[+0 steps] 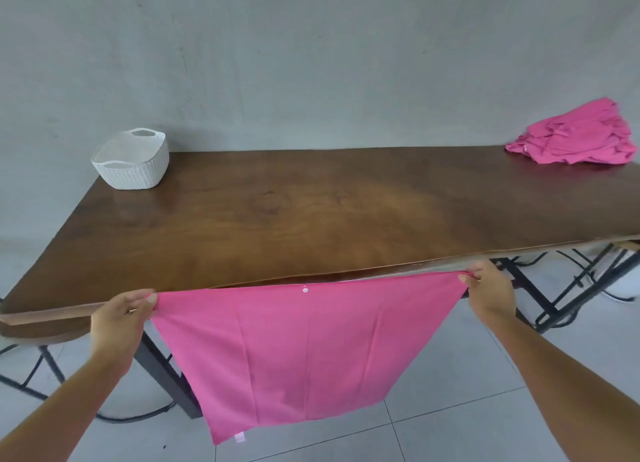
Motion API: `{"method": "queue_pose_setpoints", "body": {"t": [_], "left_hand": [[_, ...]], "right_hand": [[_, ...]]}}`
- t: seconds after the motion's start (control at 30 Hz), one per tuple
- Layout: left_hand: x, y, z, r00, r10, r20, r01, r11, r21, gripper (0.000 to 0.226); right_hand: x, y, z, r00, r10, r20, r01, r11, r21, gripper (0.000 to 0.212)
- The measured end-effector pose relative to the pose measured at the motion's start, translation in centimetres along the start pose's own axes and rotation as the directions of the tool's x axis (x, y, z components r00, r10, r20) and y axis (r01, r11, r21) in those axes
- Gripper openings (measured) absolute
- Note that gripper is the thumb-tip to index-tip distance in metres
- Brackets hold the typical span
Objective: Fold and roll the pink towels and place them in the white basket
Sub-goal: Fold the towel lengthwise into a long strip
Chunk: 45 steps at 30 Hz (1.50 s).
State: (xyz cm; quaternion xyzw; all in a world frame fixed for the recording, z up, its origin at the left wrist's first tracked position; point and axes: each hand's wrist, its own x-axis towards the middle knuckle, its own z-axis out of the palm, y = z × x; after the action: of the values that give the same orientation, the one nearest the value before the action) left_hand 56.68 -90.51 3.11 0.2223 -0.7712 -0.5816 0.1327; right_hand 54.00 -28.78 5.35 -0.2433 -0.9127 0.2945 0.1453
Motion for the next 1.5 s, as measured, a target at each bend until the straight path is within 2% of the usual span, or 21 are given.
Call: {"method": "queue_pose_setpoints", "body": {"t": [0.17, 0.4, 0.57, 0.63, 0.7, 0.8, 0.97, 1.27, 1.5], "left_hand": [[1.6, 0.0, 1.8, 0.999, -0.047, -0.026, 0.047, 0.999, -0.002, 0.005], [3.6, 1.8, 4.7, 0.990, -0.047, -0.130, 0.056, 0.996, 0.064, 0.003], [5.7, 2.5, 7.4, 0.953, -0.078, -0.292, 0.152, 0.958, 0.243, 0.007], [6.4, 2.3, 8.6, 0.941, -0.069, -0.331, 0.192, 0.916, 0.353, 0.012], [7.0, 2.1, 9.9, 0.926, -0.078, -0.369, 0.247, 0.866, 0.436, 0.016], [8.1, 2.5, 12.1, 0.891, -0.075, -0.448, 0.300, 0.837, 0.458, 0.018], [10.3, 3.2, 15.4, 0.859, -0.100, -0.502, 0.369, 0.799, 0.474, 0.019], [13.4, 4.7, 19.7, 0.825, -0.042, -0.563, 0.394, 0.757, 0.521, 0.017], [16.9, 5.3, 21.8, 0.823, -0.032, -0.566, 0.390, 0.757, 0.524, 0.018]], "right_hand": [[0.7, -0.7, 1.8, 0.995, 0.083, -0.060, -0.079, 0.994, 0.071, 0.004], [4.2, -1.9, 4.0, 0.983, 0.160, -0.087, -0.154, 0.985, 0.074, 0.018], [8.1, -4.1, 6.8, 0.968, 0.232, -0.097, -0.224, 0.971, 0.085, 0.028], [9.6, -4.2, 8.1, 0.974, 0.204, -0.095, -0.200, 0.978, 0.050, 0.029], [10.9, -3.8, 9.0, 0.987, 0.131, -0.096, -0.137, 0.989, -0.057, 0.027], [12.8, -3.1, 10.3, 0.997, -0.009, -0.077, -0.003, 0.987, -0.160, 0.024], [16.7, -2.2, 11.8, 0.989, -0.128, -0.077, 0.109, 0.971, -0.212, 0.019], [22.8, -3.5, 14.1, 0.988, -0.148, -0.048, 0.131, 0.959, -0.252, 0.015], [26.2, -5.3, 16.2, 0.990, -0.125, -0.062, 0.102, 0.952, -0.290, 0.022]]}}
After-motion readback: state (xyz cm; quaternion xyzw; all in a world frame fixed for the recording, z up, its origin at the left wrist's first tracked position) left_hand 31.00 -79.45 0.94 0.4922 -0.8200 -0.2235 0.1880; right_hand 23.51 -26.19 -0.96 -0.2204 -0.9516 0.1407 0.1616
